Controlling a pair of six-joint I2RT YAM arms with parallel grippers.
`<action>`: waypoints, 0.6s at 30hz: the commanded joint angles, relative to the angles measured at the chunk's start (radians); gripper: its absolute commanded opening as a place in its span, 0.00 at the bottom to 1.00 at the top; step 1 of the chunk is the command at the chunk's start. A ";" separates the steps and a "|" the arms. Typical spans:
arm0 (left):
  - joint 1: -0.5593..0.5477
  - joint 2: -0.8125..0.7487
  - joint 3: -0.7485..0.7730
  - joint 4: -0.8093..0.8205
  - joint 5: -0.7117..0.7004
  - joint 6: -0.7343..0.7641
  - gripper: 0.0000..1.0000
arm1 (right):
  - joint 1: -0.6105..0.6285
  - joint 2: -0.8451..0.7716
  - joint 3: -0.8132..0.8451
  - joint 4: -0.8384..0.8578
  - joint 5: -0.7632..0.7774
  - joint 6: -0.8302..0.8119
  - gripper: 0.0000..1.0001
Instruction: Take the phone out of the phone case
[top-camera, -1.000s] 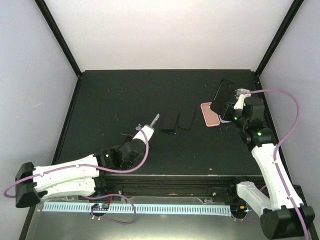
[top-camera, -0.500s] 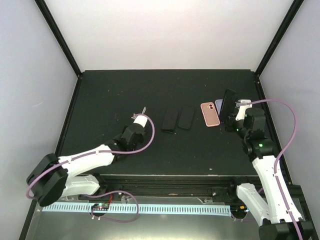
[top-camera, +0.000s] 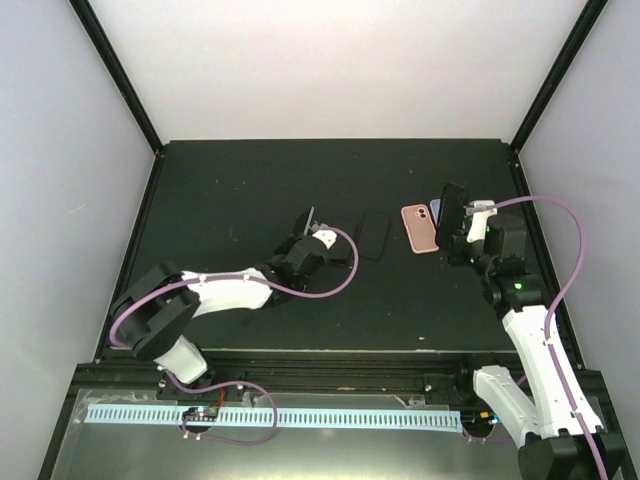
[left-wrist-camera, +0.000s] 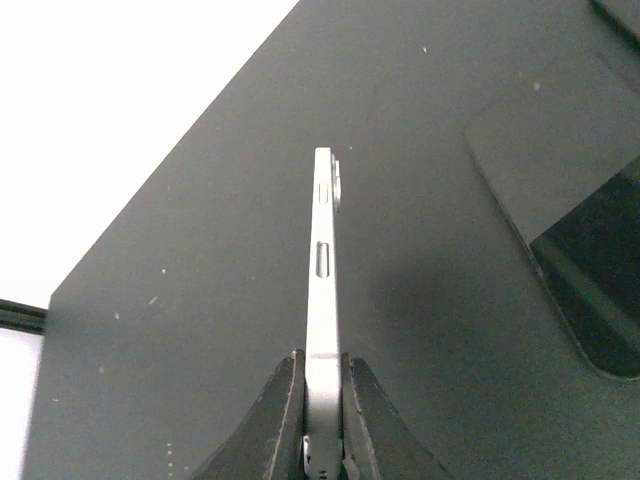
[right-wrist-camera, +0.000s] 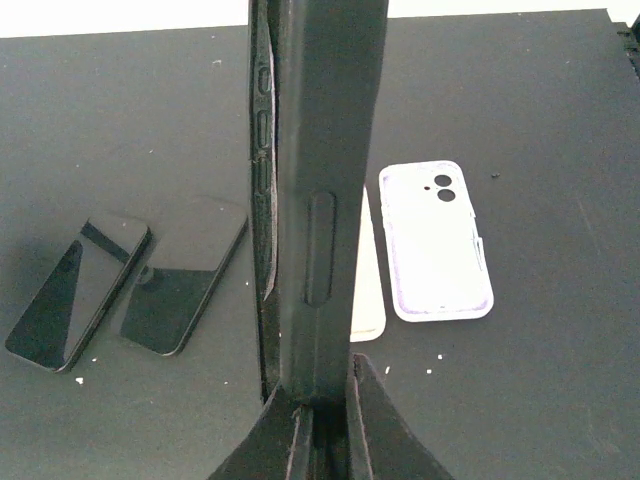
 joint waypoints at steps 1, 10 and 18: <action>-0.031 0.086 0.073 0.069 -0.145 0.139 0.02 | -0.005 -0.016 0.020 0.015 -0.021 -0.017 0.01; -0.076 0.185 0.080 0.081 -0.231 0.221 0.02 | -0.006 -0.022 0.015 0.021 0.003 -0.013 0.01; -0.089 0.269 0.122 0.012 -0.241 0.235 0.04 | -0.005 -0.016 0.011 0.034 0.021 -0.010 0.01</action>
